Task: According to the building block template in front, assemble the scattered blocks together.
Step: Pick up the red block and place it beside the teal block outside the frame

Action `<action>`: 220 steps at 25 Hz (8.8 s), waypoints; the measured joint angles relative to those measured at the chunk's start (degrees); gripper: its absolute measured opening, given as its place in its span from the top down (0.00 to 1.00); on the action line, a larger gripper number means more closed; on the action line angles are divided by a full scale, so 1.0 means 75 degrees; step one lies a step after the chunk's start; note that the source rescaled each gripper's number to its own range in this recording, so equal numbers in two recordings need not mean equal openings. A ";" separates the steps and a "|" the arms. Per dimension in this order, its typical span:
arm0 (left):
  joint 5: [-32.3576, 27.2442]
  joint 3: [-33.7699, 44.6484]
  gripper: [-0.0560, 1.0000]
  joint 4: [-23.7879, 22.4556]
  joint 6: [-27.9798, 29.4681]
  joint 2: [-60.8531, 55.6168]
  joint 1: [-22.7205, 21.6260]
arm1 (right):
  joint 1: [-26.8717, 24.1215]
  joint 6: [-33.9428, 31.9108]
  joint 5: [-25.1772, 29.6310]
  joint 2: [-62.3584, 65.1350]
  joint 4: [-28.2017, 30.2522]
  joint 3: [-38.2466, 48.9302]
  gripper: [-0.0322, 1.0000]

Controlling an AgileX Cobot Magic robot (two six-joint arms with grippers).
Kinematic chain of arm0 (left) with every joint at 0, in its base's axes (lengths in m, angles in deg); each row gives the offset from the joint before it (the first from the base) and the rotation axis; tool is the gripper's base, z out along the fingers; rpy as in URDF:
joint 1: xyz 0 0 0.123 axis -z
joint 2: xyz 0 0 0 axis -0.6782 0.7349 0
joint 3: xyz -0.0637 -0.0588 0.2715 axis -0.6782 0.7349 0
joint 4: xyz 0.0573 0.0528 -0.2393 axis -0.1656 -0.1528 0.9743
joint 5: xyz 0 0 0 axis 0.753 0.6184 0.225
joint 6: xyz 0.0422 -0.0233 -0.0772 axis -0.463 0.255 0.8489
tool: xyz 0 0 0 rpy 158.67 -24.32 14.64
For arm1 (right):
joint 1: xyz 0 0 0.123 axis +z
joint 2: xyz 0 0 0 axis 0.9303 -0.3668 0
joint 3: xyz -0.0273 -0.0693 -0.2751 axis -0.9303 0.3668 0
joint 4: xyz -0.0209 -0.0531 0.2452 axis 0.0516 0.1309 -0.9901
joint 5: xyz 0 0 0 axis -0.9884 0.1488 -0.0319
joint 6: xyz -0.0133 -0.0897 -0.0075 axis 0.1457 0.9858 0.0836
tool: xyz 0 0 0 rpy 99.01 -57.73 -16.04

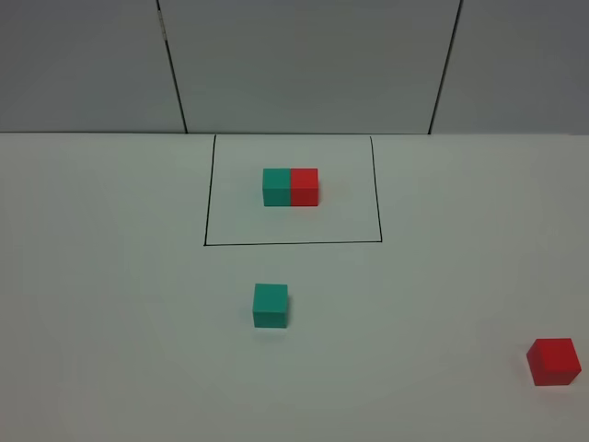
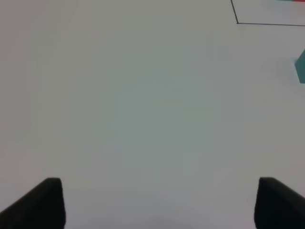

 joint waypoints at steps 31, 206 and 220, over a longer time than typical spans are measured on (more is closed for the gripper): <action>0.0000 0.0000 0.10 -0.0008 -0.0008 0.0000 0.0000 | 0.0000 0.4714 -0.1008 -0.7800 0.1242 -0.1596 0.01; -0.0006 0.0000 0.11 -0.0019 -0.0008 0.0000 0.0000 | 0.3926 0.7278 -0.1394 -1.6080 0.0371 -0.6902 0.97; -0.0006 0.0000 0.11 -0.0019 -0.0008 0.0000 0.0000 | 0.4352 0.7015 -0.0632 -1.6734 0.0455 -0.8139 0.97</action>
